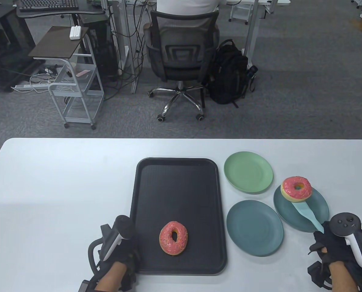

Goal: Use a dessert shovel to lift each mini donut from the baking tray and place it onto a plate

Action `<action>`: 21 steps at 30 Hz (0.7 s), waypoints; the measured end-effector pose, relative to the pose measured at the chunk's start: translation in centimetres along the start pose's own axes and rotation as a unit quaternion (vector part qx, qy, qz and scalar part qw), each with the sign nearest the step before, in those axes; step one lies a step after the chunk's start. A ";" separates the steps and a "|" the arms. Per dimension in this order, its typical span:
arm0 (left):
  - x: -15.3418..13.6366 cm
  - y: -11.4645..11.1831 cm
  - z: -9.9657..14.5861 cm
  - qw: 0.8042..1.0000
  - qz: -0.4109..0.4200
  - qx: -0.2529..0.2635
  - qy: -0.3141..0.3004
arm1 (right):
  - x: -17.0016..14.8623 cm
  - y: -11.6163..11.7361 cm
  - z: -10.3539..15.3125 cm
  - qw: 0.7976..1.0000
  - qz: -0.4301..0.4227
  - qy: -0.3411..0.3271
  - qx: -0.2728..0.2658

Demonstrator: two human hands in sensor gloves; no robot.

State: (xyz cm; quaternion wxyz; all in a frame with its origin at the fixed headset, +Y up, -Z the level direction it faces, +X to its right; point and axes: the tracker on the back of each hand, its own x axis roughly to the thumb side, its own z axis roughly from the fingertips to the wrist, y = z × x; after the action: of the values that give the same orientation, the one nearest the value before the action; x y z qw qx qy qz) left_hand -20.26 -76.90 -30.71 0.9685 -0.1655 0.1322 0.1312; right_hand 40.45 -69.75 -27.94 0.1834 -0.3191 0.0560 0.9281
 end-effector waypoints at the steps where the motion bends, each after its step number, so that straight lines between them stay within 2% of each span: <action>1: 0.0 0.0 0.0 1.000 0.000 0.000 0.000 | -0.2 0.1 -0.1 1.000 0.001 0.004 -0.001; 8: 0.0 0.0 0.0 1.000 0.001 -0.001 -0.001 | -1.0 0.7 -0.6 1.000 0.016 0.026 -0.001; 21: 0.0 0.0 0.0 1.000 0.002 -0.001 -0.001 | -0.2 1.2 -0.8 0.998 0.046 0.034 -0.011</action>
State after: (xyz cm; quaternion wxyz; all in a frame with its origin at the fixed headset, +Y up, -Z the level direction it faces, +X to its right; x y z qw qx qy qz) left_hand -20.31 -76.91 -30.73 0.9681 -0.1664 0.1311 0.1340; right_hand 40.59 -71.13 -28.46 0.1349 -0.3492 0.0664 0.9249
